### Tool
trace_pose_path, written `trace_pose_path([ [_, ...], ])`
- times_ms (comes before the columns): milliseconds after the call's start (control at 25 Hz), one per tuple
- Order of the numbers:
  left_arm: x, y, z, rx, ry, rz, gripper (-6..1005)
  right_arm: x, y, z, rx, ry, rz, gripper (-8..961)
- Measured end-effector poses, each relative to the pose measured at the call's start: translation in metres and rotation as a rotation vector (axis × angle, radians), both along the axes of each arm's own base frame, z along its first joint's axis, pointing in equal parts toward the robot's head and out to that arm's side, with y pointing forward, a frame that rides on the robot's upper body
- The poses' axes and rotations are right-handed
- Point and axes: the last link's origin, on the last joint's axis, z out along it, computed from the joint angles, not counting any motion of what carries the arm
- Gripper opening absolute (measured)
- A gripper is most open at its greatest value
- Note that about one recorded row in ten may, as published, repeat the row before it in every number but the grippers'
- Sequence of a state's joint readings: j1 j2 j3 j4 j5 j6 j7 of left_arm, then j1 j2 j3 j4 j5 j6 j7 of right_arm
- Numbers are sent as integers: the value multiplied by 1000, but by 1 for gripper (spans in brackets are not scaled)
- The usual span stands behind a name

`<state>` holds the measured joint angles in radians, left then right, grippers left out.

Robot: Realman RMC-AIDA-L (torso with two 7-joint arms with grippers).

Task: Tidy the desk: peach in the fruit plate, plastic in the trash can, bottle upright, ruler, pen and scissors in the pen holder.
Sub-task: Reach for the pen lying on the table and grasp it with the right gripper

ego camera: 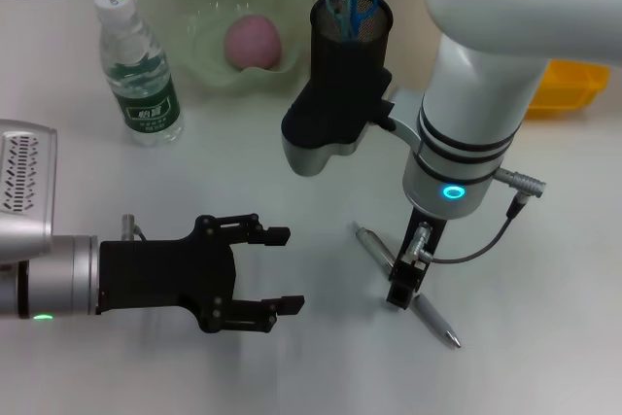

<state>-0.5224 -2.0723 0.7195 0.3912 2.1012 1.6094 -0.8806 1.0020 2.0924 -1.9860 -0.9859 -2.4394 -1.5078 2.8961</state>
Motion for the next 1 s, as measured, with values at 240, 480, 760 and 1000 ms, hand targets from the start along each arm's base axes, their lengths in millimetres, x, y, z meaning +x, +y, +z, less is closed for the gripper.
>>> trace_pose_path([
  [240,0,1,0,-3,-2,7,783,2,-2,-1,-14,3,0,495],
  [480,0,0,0,-7,-1,10,783,5,-5,-2,-25,-9,8,488],
  [760,1,-1,-1,-13,-6,13,783,5,-5,-3,-25,-7,12,479],
  [1000,1,-2,-1,-17,-12,18,783,6,-4,-3,-22,-11,15,430],
])
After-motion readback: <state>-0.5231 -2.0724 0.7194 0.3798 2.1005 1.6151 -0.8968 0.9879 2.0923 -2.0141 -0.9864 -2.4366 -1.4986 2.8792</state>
